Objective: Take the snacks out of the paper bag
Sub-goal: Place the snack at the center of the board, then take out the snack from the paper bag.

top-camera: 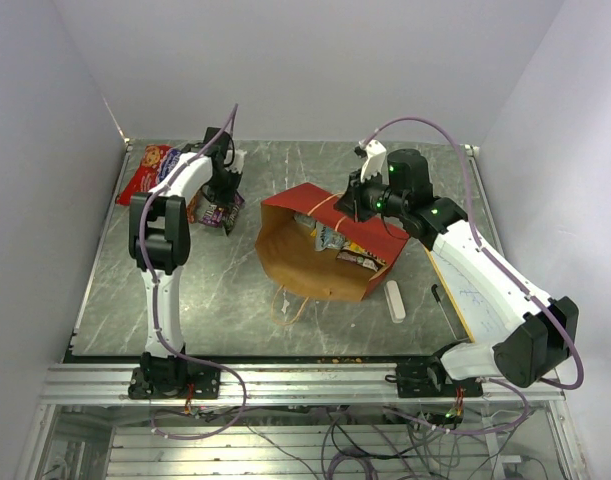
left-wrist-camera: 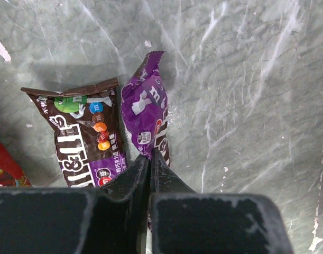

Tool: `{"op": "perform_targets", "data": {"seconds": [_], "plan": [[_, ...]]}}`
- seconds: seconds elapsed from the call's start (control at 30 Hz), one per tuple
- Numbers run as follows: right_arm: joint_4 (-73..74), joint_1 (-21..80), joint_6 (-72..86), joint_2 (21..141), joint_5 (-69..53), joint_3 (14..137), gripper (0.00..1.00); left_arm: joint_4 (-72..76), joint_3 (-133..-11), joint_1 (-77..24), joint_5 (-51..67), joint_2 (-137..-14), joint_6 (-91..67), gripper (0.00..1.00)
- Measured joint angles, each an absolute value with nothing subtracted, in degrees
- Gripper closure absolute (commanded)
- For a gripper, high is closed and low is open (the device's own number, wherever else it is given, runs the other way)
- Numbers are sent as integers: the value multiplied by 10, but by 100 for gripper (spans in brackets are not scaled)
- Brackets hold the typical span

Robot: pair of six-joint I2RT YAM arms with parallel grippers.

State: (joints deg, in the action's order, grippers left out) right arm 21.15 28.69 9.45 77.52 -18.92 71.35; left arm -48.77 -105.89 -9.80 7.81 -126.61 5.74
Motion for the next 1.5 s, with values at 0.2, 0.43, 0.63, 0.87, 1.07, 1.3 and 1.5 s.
{"op": "perform_targets", "data": {"seconds": [0.2, 0.43, 0.63, 0.87, 1.07, 1.3, 1.5], "plan": [[213, 287, 98, 768, -194, 714, 100, -495, -1063, -96, 57, -1268, 41, 40], [213, 287, 107, 766, -215, 714, 100, -500, -1031, -95, 25, -1184, -17, 37], [211, 287, 111, 766, -229, 713, 100, -420, -837, -95, 77, -922, -120, 38], [209, 287, 122, 766, -232, 701, 100, -290, -598, -151, 167, -743, -295, 38], [223, 287, 117, 766, -223, 701, 100, -250, -522, -264, 170, -679, -377, 39], [270, 287, 123, 767, -210, 722, 100, -239, -489, -297, 146, -522, -430, 37], [279, 287, 151, 766, -210, 734, 100, -243, -467, -310, 127, -457, -442, 42]]}}
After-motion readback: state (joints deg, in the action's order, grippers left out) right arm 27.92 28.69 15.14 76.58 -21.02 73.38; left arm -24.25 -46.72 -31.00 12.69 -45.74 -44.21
